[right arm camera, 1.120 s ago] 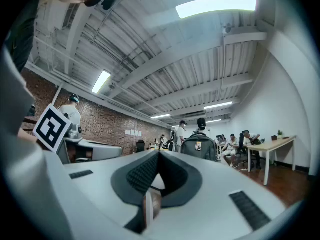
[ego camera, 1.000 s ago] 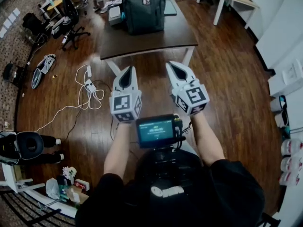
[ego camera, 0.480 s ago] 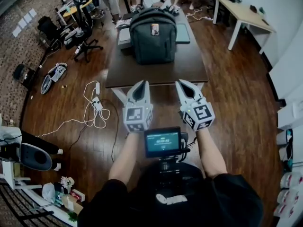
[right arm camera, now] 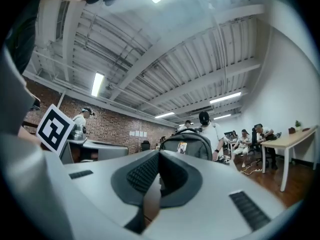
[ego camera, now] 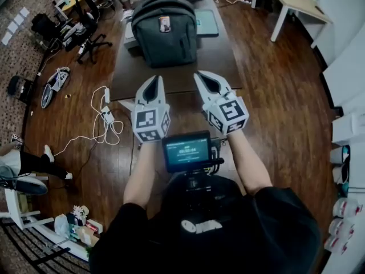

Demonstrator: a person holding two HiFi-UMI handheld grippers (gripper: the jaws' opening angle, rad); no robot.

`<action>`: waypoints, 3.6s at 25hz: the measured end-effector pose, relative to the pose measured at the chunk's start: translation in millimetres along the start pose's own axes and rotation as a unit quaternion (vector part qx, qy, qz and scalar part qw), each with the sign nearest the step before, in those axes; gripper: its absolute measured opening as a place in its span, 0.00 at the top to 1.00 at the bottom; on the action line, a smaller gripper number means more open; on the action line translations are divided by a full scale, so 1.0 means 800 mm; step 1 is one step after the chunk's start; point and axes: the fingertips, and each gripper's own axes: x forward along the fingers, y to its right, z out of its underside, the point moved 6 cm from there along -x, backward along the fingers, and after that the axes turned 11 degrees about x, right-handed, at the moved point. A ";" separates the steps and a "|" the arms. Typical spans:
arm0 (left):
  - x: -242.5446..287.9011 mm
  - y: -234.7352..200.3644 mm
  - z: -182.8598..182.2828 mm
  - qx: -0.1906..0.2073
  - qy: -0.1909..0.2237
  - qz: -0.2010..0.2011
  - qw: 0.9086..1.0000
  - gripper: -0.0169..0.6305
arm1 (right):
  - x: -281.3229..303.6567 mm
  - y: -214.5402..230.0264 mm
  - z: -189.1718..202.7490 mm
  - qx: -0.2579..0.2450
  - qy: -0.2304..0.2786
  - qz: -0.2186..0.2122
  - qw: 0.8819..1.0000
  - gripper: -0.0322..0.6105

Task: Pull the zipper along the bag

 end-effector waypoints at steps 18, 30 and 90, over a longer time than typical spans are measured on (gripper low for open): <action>0.202 -0.155 -0.017 0.005 0.030 -0.015 0.999 0.98 | 0.230 0.075 -0.052 -0.030 0.037 0.028 0.998 0.93; 0.227 -0.127 -0.055 0.027 0.086 0.007 0.996 0.98 | 0.238 0.059 -0.069 -0.052 0.065 0.047 0.995 0.93; 0.406 -0.167 -0.115 0.476 -0.139 0.428 0.756 0.28 | 0.253 0.258 0.008 0.007 -0.046 0.039 0.998 0.67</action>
